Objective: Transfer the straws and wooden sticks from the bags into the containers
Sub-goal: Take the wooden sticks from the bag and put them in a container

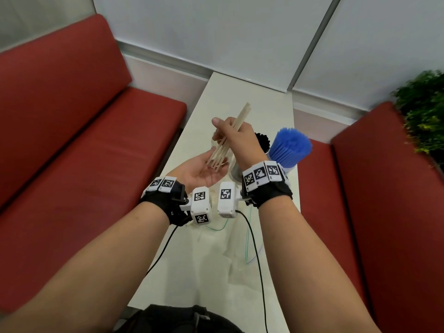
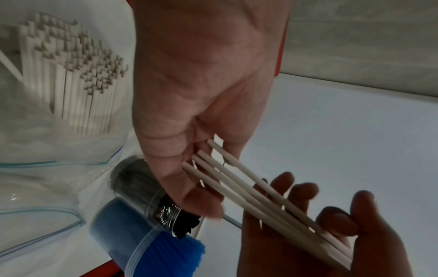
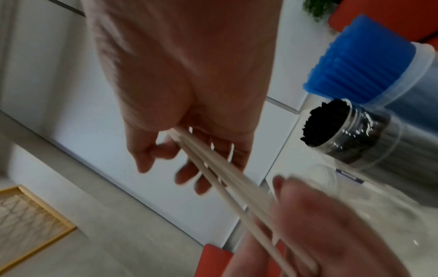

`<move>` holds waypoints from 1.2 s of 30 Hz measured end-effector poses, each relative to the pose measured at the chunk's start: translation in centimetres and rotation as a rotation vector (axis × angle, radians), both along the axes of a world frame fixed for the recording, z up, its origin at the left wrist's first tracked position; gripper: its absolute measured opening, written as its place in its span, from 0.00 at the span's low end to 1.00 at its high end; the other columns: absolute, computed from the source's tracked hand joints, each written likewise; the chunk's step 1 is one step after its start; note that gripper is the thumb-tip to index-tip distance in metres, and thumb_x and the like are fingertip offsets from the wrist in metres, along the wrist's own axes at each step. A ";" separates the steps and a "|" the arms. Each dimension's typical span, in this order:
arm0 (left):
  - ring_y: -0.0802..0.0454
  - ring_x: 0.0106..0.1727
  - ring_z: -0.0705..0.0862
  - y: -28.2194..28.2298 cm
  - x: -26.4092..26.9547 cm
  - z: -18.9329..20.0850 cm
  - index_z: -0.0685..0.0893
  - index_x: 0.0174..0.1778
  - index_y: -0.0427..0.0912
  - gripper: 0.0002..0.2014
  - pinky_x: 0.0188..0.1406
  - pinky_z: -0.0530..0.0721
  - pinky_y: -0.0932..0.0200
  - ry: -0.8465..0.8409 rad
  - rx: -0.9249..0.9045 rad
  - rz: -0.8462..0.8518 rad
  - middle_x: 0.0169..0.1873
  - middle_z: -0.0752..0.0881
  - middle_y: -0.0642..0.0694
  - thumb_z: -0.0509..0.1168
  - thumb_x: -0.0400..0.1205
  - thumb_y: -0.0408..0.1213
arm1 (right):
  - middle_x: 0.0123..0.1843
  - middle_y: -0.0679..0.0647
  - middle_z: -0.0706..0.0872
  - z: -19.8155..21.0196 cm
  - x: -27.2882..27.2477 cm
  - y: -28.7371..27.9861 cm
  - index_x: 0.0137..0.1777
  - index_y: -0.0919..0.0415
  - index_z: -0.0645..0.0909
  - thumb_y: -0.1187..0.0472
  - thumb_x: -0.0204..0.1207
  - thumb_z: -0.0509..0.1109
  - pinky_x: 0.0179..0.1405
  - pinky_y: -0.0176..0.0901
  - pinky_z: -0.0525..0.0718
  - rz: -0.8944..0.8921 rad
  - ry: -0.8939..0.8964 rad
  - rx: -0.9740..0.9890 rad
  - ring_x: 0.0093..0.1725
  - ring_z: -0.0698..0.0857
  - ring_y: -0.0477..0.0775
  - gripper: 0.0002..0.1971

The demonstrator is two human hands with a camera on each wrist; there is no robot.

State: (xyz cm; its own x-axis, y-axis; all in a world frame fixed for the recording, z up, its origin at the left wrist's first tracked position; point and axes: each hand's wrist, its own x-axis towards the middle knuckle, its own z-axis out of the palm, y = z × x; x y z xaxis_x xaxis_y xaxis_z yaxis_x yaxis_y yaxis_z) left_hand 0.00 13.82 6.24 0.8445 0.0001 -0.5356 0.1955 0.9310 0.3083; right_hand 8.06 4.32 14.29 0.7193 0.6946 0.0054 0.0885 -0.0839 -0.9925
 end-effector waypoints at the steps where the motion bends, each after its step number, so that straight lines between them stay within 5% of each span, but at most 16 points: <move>1: 0.51 0.31 0.85 0.0 0.1 -0.1 0.84 0.46 0.33 0.16 0.25 0.86 0.63 0.010 0.004 -0.015 0.37 0.85 0.41 0.68 0.83 0.46 | 0.37 0.54 0.88 0.3 0.2 -0.2 0.36 0.59 0.79 0.51 0.80 0.75 0.48 0.45 0.84 0.029 -0.048 -0.063 0.40 0.87 0.48 0.15; 3: 0.59 0.20 0.74 0.1 0.3 -0.6 0.78 0.39 0.39 0.15 0.12 0.70 0.70 0.049 0.026 -0.055 0.27 0.77 0.47 0.64 0.86 0.46 | 0.40 0.51 0.88 0.9 0.8 -0.8 0.41 0.59 0.84 0.51 0.81 0.74 0.48 0.45 0.84 0.114 -0.137 -0.222 0.43 0.86 0.48 0.13; 6: 0.61 0.16 0.63 0.4 0.3 -1.7 0.70 0.34 0.43 0.20 0.08 0.59 0.69 0.117 0.086 -0.049 0.25 0.68 0.52 0.67 0.81 0.52 | 0.42 0.52 0.88 2.3 1.6 -1.7 0.48 0.61 0.87 0.55 0.79 0.76 0.36 0.39 0.85 0.278 -0.188 -0.448 0.39 0.86 0.51 0.08; 9: 0.61 0.16 0.61 0.5 0.2 -2.6 0.70 0.36 0.43 0.21 0.08 0.59 0.69 0.148 0.162 -0.030 0.26 0.67 0.52 0.71 0.76 0.55 | 0.42 0.60 0.90 3.4 2.0 -1.8 0.47 0.66 0.89 0.67 0.78 0.76 0.34 0.39 0.90 0.361 -0.123 -0.498 0.37 0.89 0.57 0.02; 13: 0.57 0.21 0.72 1.1 0.5 -3.6 0.77 0.44 0.38 0.22 0.17 0.71 0.68 0.233 0.283 0.147 0.30 0.78 0.45 0.63 0.82 0.58 | 0.40 0.63 0.92 4.3 3.1 -1.3 0.49 0.71 0.89 0.71 0.77 0.75 0.50 0.42 0.92 0.287 -0.117 -0.486 0.41 0.92 0.59 0.04; 16: 0.50 0.30 0.81 2.4 0.1 -4.4 0.84 0.44 0.37 0.27 0.29 0.78 0.62 0.394 0.604 0.117 0.35 0.85 0.43 0.55 0.86 0.59 | 0.40 0.62 0.93 5.3 5.0 -0.8 0.48 0.71 0.89 0.71 0.77 0.75 0.52 0.44 0.92 0.207 -0.140 -0.469 0.44 0.93 0.61 0.03; 22: 0.50 0.34 0.83 2.9 0.1 -6.2 0.87 0.40 0.39 0.10 0.32 0.80 0.61 0.397 1.326 -0.198 0.38 0.89 0.43 0.67 0.82 0.40 | 0.44 0.68 0.92 4.6 9.7 3.2 0.52 0.74 0.88 0.70 0.77 0.75 0.54 0.55 0.92 -0.191 -0.261 -0.374 0.42 0.94 0.64 0.07; 27: 0.43 0.45 0.87 0.9 1.0 -7.4 0.87 0.47 0.36 0.10 0.43 0.86 0.53 0.414 1.732 -0.409 0.44 0.88 0.41 0.62 0.84 0.36 | 0.49 0.67 0.93 -1.0 11.8 6.4 0.55 0.71 0.88 0.67 0.82 0.71 0.52 0.45 0.91 -0.187 -0.343 -0.593 0.46 0.92 0.57 0.09; 30: 0.39 0.61 0.82 0.1 1.1 -8.6 0.83 0.61 0.36 0.15 0.60 0.82 0.48 0.420 1.937 -0.832 0.60 0.84 0.38 0.57 0.82 0.32 | 0.51 0.62 0.91 -4.0 12.5 7.2 0.60 0.69 0.87 0.63 0.82 0.71 0.31 0.29 0.86 -0.126 -0.342 -0.724 0.42 0.88 0.54 0.12; 33: 0.38 0.69 0.71 -0.6 0.6 -10.3 0.70 0.75 0.44 0.31 0.65 0.74 0.44 0.382 2.034 -1.150 0.69 0.71 0.41 0.70 0.77 0.45 | 0.53 0.61 0.93 -6.1 12.8 8.1 0.51 0.67 0.89 0.62 0.81 0.70 0.51 0.44 0.90 -0.079 -0.430 -0.896 0.54 0.92 0.58 0.09; 36: 0.39 0.70 0.68 -1.1 0.3 -11.6 0.65 0.77 0.48 0.42 0.65 0.73 0.42 0.330 2.133 -1.211 0.70 0.67 0.42 0.77 0.70 0.52 | 0.52 0.61 0.93 -7.5 12.8 8.5 0.52 0.67 0.89 0.59 0.81 0.72 0.55 0.50 0.90 -0.059 -0.350 -0.926 0.56 0.92 0.60 0.10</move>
State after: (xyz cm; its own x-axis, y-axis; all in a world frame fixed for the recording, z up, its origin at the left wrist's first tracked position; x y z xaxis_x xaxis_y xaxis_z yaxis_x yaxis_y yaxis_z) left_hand 0.29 12.69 -5.32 0.8158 0.2658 -0.5136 0.3719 -0.9212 0.1140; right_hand 20.84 12.80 6.79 0.8144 0.4949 -0.3028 0.3345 -0.8270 -0.4518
